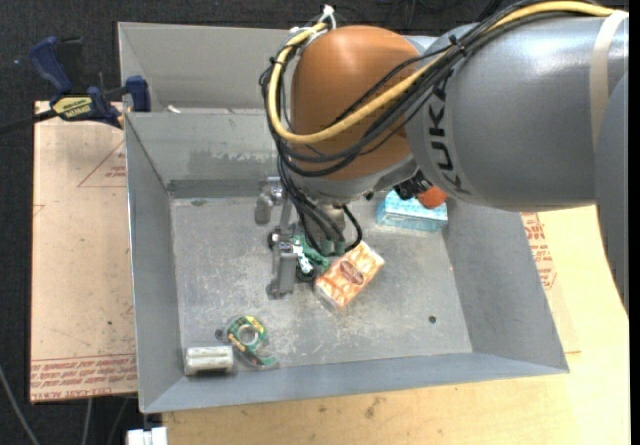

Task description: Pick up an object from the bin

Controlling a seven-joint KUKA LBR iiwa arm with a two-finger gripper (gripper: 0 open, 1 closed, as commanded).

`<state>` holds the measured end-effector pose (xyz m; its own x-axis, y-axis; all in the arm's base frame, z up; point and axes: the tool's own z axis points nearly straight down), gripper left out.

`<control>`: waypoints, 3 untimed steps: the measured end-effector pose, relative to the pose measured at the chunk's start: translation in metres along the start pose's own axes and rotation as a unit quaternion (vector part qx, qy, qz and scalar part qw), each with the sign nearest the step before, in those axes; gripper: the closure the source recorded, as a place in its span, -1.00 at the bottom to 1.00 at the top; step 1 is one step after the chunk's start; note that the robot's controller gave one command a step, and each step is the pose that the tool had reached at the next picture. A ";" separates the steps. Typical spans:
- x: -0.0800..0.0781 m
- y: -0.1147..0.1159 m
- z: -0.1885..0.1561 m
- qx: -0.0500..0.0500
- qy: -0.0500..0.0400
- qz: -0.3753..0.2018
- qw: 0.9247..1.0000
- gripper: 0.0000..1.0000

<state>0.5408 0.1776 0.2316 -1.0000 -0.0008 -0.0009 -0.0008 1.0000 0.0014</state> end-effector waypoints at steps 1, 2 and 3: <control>-0.025 -0.016 0.029 -0.001 -0.003 -0.041 0.999 -1.00; -0.032 -0.029 0.046 0.000 -0.002 -0.061 0.998 -1.00; -0.037 -0.042 0.035 0.000 0.001 -0.138 0.990 -1.00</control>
Offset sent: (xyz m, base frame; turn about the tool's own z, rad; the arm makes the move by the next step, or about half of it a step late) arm -0.0002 -0.0663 -0.0493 -0.2165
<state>0.5775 0.1359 0.1966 -0.9619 -0.2735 0.0013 -0.2735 0.9619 0.0005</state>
